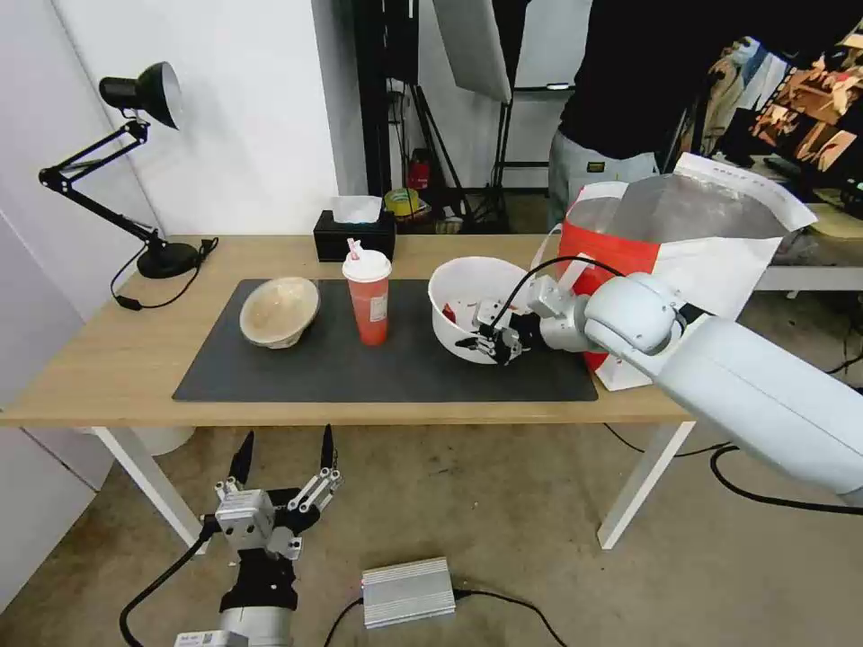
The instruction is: Pick up the trash from the table and place it into the takeout bag.
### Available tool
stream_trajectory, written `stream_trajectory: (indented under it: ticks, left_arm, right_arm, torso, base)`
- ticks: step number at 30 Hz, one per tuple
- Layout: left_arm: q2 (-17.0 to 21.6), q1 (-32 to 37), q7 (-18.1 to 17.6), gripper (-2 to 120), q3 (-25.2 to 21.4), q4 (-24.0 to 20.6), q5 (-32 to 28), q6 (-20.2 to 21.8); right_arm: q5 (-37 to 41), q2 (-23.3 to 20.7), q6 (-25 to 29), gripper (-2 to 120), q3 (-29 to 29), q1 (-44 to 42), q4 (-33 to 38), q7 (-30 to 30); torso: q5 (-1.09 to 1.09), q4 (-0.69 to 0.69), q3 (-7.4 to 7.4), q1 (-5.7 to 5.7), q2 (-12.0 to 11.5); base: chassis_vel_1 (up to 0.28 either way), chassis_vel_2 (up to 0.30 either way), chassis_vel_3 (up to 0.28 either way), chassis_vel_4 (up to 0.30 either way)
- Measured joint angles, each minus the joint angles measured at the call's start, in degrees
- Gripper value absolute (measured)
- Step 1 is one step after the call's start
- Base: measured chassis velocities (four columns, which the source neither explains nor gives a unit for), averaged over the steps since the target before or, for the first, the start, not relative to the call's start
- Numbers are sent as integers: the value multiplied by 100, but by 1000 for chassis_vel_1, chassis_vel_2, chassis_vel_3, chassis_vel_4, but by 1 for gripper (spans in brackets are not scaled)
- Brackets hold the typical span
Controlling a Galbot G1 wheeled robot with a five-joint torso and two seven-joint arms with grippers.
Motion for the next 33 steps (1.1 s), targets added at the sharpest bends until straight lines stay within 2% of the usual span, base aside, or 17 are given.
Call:
stream_trajectory:
  ticks: [12,33]
  left_arm:
    - [-5,-6,-16,100,-32,-4,-9,17]
    - [-6,-76,-148,100,-37,63,-37,17]
  right_arm:
    - [458,24,-87,0,363,447,314,-42]
    - [873,424,-212,0,340,1052,294,71]
  torso:
    - [0,0,0,0,0]
    - [0,0,0,0,0]
  base:
    - [0,0,0,0]
    - [0,0,0,0]
